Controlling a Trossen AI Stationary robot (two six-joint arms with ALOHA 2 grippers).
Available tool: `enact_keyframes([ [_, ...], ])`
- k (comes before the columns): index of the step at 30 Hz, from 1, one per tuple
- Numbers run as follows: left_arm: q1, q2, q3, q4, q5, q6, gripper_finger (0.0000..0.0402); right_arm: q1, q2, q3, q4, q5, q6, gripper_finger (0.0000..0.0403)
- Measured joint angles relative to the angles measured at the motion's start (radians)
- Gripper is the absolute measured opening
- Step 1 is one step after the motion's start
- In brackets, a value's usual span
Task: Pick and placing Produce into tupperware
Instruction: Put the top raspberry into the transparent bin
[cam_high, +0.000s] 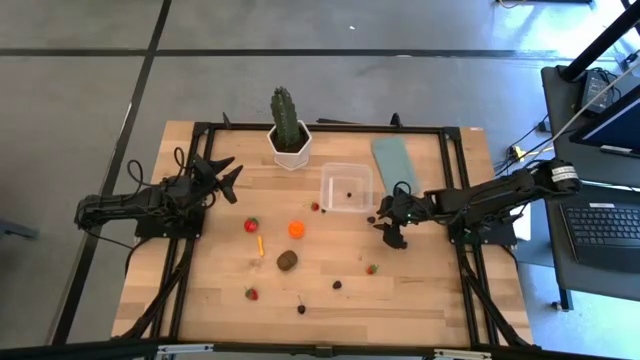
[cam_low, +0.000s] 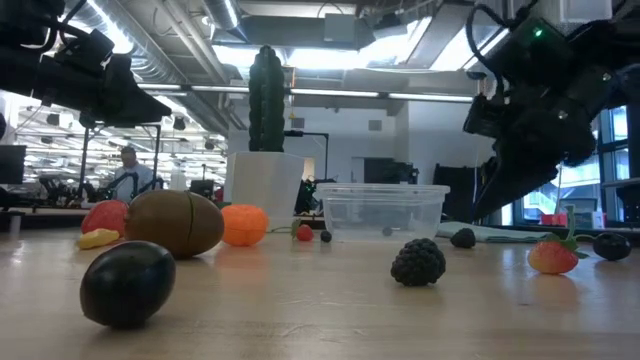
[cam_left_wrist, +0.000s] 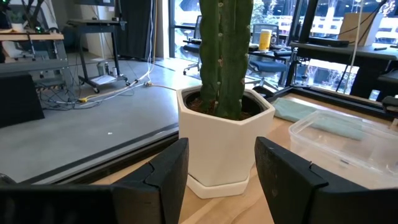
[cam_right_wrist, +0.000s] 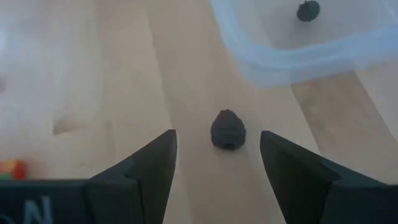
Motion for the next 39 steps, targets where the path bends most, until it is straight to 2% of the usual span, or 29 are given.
enact_keyframes([
  [5, 0.000, 0.000, 0.000, 0.000, 0.000, 0.000, 0.0176, 0.000, 0.068, 0.000, 0.048, 0.045, -0.001, 0.0234],
  [15, 0.000, 0.000, 0.000, 0.000, 0.000, 0.000, 0.0176, 0.000, 0.195, 0.002, 0.119, 0.057, 0.026, 0.0231],
  [21, 0.000, 0.000, 0.000, 0.000, 0.000, 0.000, 0.0176, 0.000, 0.215, 0.003, 0.124, 0.065, 0.046, 0.0197],
  [32, 0.000, 0.000, 0.000, 0.000, 0.000, 0.000, 0.0176, -0.002, 0.215, 0.011, 0.106, 0.063, 0.051, 0.0100],
  [35, 0.000, 0.000, 0.000, 0.000, 0.000, 0.000, 0.0176, -0.002, 0.193, 0.030, 0.056, 0.047, 0.049, 0.0096],
  [39, 0.000, 0.000, 0.000, 0.000, 0.000, 0.001, 0.0176, -0.005, 0.136, 0.073, -0.094, -0.056, 0.026, 0.0102],
])
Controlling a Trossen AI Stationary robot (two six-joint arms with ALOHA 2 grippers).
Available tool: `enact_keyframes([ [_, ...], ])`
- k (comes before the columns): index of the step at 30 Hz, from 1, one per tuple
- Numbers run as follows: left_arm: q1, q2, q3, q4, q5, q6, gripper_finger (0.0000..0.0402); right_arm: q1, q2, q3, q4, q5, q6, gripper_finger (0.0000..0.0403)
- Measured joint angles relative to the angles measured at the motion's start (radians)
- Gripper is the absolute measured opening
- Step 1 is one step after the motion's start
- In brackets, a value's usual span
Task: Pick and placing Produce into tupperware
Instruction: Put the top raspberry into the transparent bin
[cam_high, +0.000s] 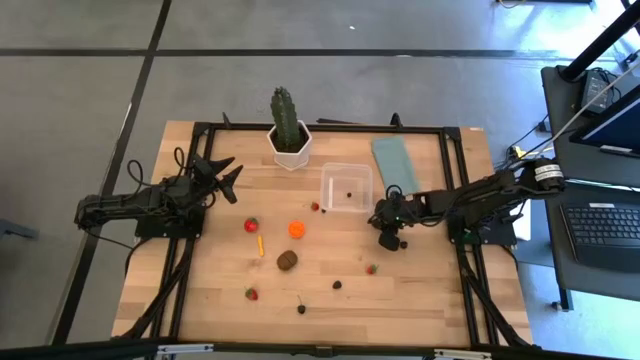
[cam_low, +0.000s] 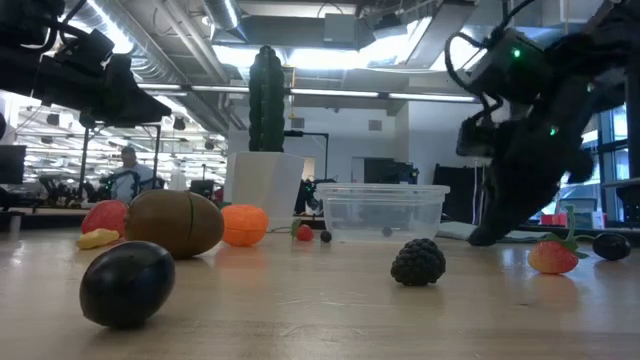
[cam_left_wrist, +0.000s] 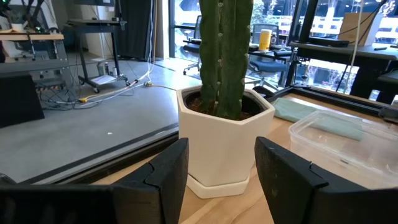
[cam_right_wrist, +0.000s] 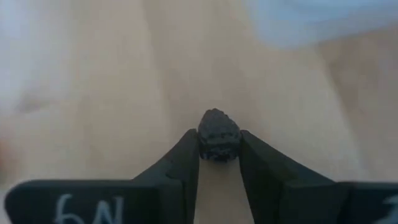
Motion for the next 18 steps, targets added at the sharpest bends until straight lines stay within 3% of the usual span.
enact_keyframes([
  [6, 0.000, 0.000, 0.000, 0.000, 0.000, 0.000, 0.0176, -0.023, -0.074, 0.129, -0.165, -0.167, -0.076, 0.0099],
  [9, 0.000, 0.000, 0.000, 0.000, 0.000, 0.000, 0.0176, -0.037, -0.089, 0.219, -0.157, -0.180, -0.139, 0.0098],
  [16, 0.000, 0.000, 0.000, 0.000, 0.000, 0.000, 0.0176, -0.092, -0.044, 0.373, -0.249, 0.115, -0.376, 0.0099],
  [18, 0.000, 0.000, 0.000, 0.000, 0.000, 0.000, 0.0176, -0.135, -0.018, 0.398, -0.227, 0.140, -0.384, 0.0100],
])
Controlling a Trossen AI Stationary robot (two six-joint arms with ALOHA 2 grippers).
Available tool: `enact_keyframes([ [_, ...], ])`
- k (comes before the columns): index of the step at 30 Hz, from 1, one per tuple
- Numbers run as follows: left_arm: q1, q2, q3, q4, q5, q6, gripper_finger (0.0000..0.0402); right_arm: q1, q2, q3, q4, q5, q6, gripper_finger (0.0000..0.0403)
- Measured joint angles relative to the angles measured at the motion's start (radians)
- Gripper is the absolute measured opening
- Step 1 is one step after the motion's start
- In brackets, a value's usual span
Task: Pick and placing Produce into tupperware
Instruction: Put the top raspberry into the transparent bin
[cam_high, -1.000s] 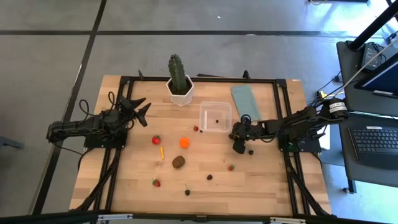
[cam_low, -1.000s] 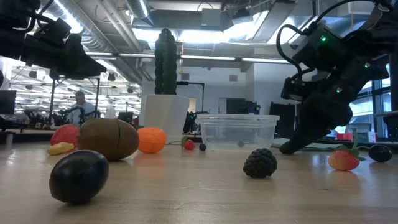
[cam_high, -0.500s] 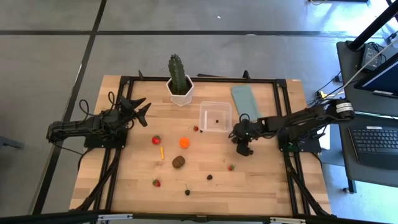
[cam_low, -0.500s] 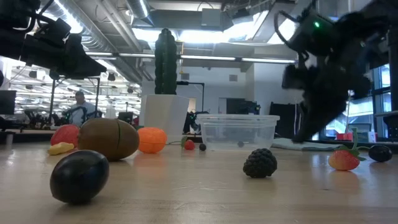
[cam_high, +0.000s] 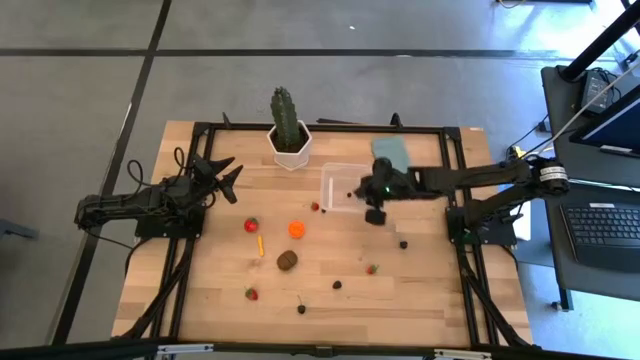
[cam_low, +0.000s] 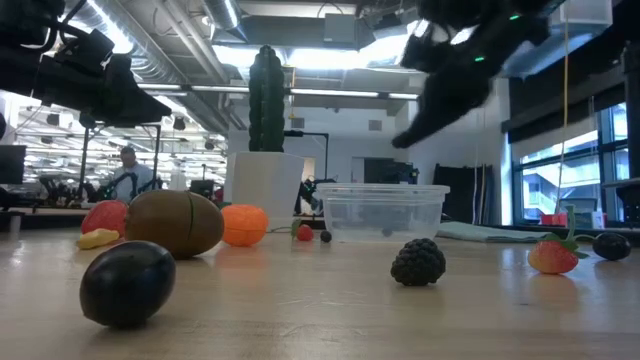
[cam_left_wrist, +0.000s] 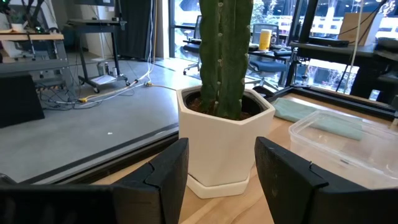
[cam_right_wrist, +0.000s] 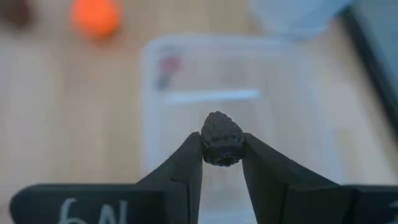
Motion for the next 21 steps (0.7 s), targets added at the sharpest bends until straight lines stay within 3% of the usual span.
enact_keyframes([
  [6, 0.000, 0.000, 0.000, 0.000, 0.000, -0.001, 0.0176, -0.103, 0.126, 0.079, 0.003, -0.117, 0.121, 0.0100],
  [15, 0.000, 0.000, 0.000, 0.000, 0.000, -0.002, 0.0176, -0.158, 0.349, 0.262, -0.196, -0.233, 0.179, 0.0101],
  [21, 0.000, 0.000, 0.000, 0.000, 0.000, -0.002, 0.0176, -0.160, 0.454, 0.354, -0.257, -0.234, 0.173, 0.0101],
])
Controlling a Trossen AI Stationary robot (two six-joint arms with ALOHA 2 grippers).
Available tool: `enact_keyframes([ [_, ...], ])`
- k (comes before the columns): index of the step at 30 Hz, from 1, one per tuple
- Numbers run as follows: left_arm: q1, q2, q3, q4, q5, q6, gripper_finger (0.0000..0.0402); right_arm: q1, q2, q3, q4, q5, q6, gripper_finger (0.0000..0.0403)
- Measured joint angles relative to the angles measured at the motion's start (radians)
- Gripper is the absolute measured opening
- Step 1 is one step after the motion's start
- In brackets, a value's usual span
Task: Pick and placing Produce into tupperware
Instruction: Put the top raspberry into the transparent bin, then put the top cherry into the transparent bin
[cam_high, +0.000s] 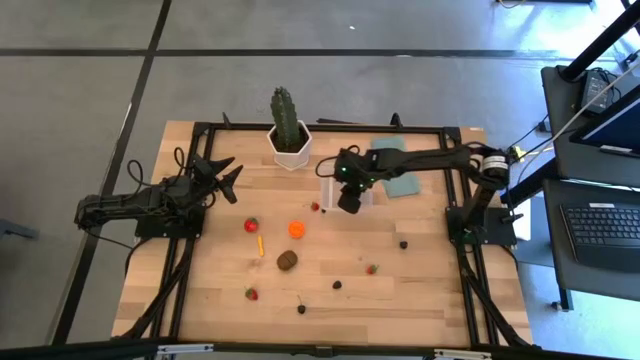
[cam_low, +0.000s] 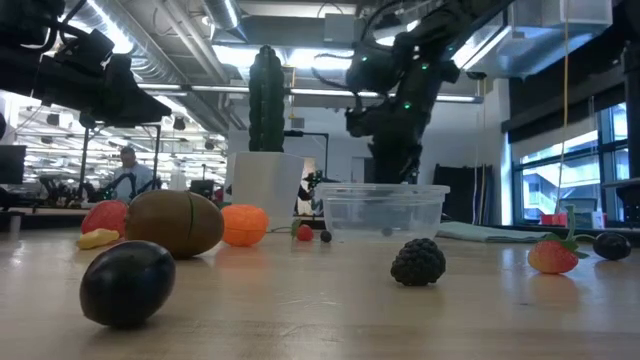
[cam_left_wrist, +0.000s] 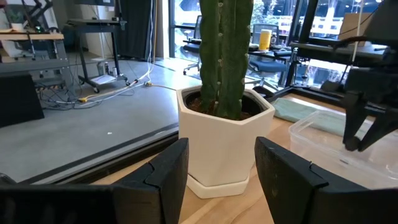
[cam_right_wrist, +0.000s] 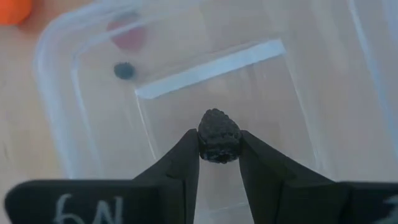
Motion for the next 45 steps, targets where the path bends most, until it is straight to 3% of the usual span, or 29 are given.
enact_keyframes([
  [14, 0.000, 0.000, 0.000, 0.000, 0.000, 0.000, 0.0176, 0.000, 0.034, 0.015, -0.030, 0.002, -0.026, 0.0120],
  [26, 0.000, 0.000, 0.000, 0.000, 0.000, 0.000, 0.0176, -0.001, 0.014, 0.015, -0.074, 0.002, 0.006, 0.0222],
  [34, 0.000, 0.000, 0.000, 0.000, 0.000, 0.000, 0.0176, 0.008, -0.244, -0.032, -0.081, 0.008, 0.034, 0.0247],
  [40, 0.000, 0.000, 0.000, 0.000, 0.000, 0.000, 0.0176, 0.050, -0.525, -0.226, -0.065, 0.010, 0.174, 0.0247],
  [45, 0.000, 0.000, 0.000, 0.000, 0.000, 0.002, 0.0176, 0.137, -0.716, -0.413, -0.147, -0.030, 0.171, 0.0248],
])
